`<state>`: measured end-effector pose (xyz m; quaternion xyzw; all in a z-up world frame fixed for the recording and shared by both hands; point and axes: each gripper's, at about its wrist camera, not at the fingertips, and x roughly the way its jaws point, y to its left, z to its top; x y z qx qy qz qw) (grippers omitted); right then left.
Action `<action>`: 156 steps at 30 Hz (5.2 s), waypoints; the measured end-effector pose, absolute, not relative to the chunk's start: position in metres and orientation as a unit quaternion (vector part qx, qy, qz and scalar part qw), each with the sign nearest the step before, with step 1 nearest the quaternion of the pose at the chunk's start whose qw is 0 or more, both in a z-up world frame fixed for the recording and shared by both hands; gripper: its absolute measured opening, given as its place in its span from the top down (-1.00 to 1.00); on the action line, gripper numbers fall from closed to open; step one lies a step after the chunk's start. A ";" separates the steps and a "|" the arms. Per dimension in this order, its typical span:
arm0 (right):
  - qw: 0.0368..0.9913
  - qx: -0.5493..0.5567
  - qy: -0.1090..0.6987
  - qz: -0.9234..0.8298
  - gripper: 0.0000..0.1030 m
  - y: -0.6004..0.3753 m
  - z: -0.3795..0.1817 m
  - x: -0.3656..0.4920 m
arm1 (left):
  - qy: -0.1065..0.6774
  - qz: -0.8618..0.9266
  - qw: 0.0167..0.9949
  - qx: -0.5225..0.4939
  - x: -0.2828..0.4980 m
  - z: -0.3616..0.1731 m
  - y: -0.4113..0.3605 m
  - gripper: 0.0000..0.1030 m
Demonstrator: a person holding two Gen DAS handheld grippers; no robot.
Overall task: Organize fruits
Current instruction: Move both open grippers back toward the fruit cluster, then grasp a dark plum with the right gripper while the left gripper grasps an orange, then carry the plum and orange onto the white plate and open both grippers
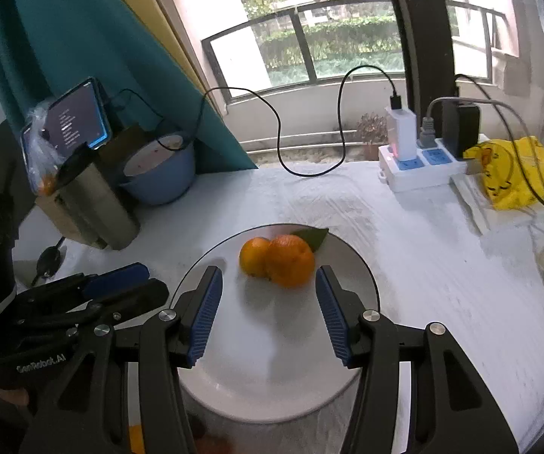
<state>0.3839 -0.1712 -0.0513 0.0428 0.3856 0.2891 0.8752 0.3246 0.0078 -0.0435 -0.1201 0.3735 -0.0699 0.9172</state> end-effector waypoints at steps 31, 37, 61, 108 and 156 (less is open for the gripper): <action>0.885 -0.016 0.392 0.250 -0.05 -0.231 -0.075 0.280 | 0.400 -0.042 0.909 -0.112 0.220 -0.075 -0.028 -0.13; 0.876 -0.023 0.406 0.260 -0.03 -0.234 -0.088 0.276 | 0.415 -0.036 0.903 -0.108 0.218 -0.085 -0.033 -0.14; 0.844 0.027 0.448 0.293 0.29 -0.223 -0.104 0.287 | 0.440 -0.059 0.891 -0.093 0.219 -0.103 -0.036 0.12; 0.877 0.025 0.384 0.289 0.45 -0.225 -0.044 0.329 | 0.377 -0.071 0.921 -0.065 0.267 -0.059 -0.030 0.15; 0.870 -0.054 0.410 0.267 0.44 -0.167 -0.096 0.423 | 0.391 -0.052 0.918 -0.048 0.377 -0.093 -0.009 0.10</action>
